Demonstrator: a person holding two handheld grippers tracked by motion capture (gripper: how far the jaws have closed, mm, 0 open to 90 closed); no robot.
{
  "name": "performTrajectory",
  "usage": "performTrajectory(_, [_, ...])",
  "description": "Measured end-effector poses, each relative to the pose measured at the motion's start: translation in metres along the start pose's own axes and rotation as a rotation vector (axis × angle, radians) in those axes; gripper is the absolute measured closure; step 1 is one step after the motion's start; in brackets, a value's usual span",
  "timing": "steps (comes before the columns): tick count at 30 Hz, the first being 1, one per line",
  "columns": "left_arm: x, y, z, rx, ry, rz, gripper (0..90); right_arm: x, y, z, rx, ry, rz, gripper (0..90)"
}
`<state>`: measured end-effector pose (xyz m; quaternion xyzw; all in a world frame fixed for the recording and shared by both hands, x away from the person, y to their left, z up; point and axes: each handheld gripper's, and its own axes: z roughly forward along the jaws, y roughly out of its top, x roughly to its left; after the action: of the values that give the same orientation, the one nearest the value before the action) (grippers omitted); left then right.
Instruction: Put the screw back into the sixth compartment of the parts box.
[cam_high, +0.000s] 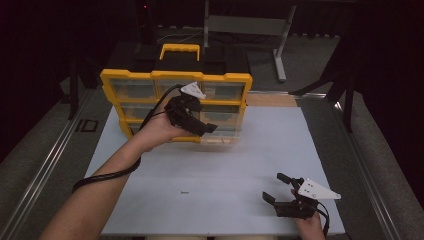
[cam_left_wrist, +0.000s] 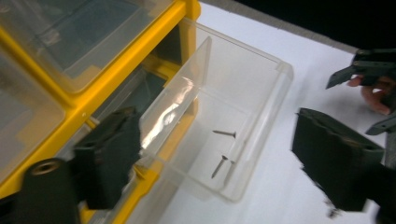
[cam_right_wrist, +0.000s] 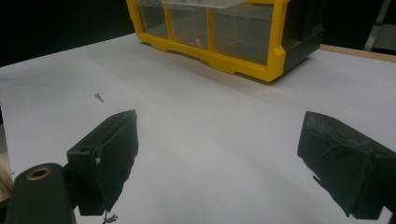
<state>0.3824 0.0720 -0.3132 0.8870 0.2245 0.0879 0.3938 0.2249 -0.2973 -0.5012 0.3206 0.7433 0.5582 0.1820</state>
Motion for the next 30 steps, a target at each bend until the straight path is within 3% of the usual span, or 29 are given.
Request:
performTrajectory(15, [-0.014, -0.038, -0.028, -0.088, -0.056, 0.016, 11.4, 0.000, 0.000, 0.001, 0.001, 0.001, -0.002, 12.4])
performTrajectory(18, [-0.016, -0.049, -0.031, -0.101, -0.050, 0.017, 11.4, 0.000, 0.000, 0.001, 0.001, 0.001, -0.002, 12.4])
performTrajectory(23, [-0.018, -0.067, -0.031, -0.080, -0.051, 0.020, 11.5, 0.000, 0.000, 0.001, 0.003, -0.001, -0.003, 12.4])
performTrajectory(30, [-0.024, -0.094, -0.026, -0.066, -0.084, 0.030, 12.0, 0.001, 0.000, 0.002, 0.003, 0.000, -0.004, 12.4])
